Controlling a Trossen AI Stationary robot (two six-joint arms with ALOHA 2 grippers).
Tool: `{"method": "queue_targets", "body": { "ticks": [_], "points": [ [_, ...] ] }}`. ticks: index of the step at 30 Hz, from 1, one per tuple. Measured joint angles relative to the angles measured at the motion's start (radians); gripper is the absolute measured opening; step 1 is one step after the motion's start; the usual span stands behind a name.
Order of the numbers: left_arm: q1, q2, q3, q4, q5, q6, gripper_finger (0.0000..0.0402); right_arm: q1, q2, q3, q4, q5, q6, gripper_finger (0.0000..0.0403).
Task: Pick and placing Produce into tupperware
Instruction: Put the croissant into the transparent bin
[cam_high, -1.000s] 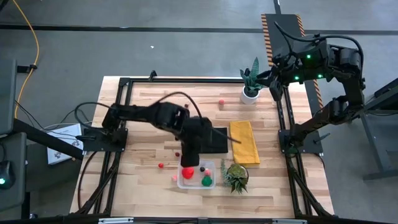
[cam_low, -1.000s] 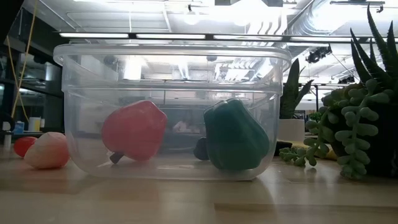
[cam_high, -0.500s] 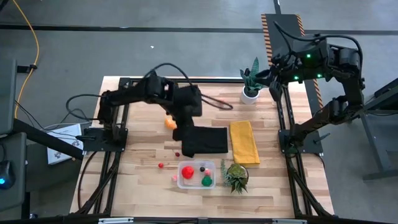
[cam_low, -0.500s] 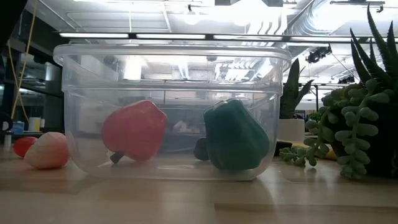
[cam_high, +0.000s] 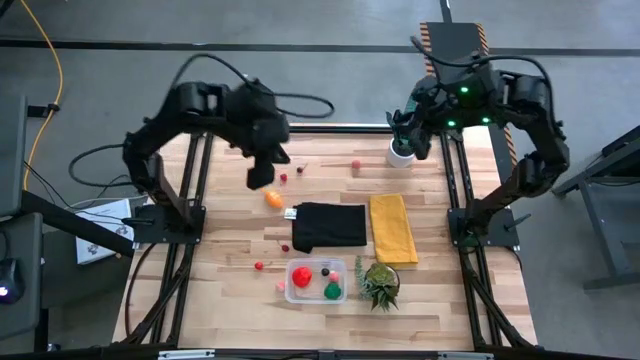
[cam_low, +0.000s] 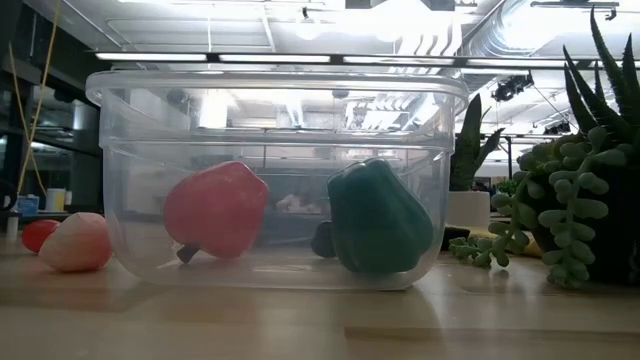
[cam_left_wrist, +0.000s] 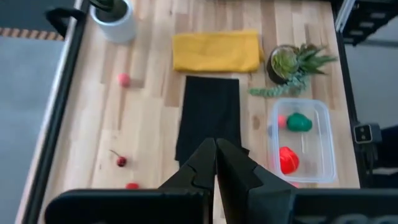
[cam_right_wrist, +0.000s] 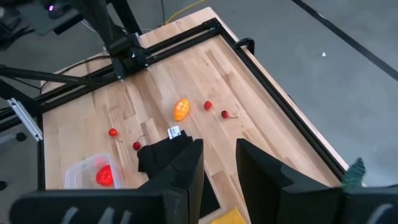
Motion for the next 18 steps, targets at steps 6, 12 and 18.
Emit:
{"method": "queue_targets", "body": {
  "ticks": [6, 12, 18],
  "points": [
    [0.052, -0.073, 0.000, 0.000, 0.007, 0.008, 0.0005, 0.000, 0.070, 0.000, 0.049, 0.000, -0.014, 0.0086],
    [0.092, -0.170, -0.056, 0.002, 0.006, 0.005, 0.0005, 0.000, 0.143, 0.000, 0.058, 0.000, -0.024, 0.0086],
    [0.129, -0.318, -0.271, 0.001, -0.001, -0.054, 0.0005, 0.025, 0.213, 0.000, 0.060, 0.000, -0.029, 0.0086]
  ]
}}
